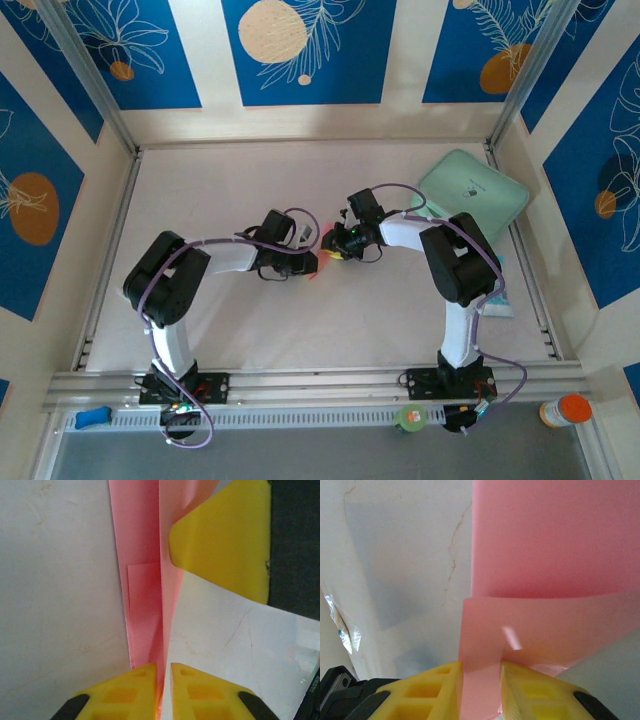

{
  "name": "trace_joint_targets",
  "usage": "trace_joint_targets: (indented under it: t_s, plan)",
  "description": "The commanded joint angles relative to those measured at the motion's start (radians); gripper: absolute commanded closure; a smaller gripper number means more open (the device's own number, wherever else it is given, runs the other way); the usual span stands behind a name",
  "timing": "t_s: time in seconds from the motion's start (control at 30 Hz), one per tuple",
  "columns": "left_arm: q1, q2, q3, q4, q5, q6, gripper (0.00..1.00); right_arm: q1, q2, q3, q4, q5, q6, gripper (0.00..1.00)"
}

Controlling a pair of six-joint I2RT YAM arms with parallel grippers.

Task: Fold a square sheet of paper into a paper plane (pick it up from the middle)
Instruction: Fold the wing for the fifth time at the center of the table.

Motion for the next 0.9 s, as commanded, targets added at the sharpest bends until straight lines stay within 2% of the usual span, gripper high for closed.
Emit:
trace_joint_targets:
  t_s: [0.0,0.3,0.87]
  plan:
    - [0.002,0.015,-0.010,0.002,0.014,0.011,0.88,0.006,-0.035,0.014,-0.006,-0.014,-0.021,0.74]
    - [-0.003,0.018,-0.031,0.018,0.002,0.012,0.92,-0.001,-0.031,0.007,0.036,-0.049,-0.020,0.74]
    - [-0.008,0.034,-0.046,0.011,-0.014,0.018,0.93,-0.005,0.043,0.071,0.003,-0.062,-0.043,0.75]
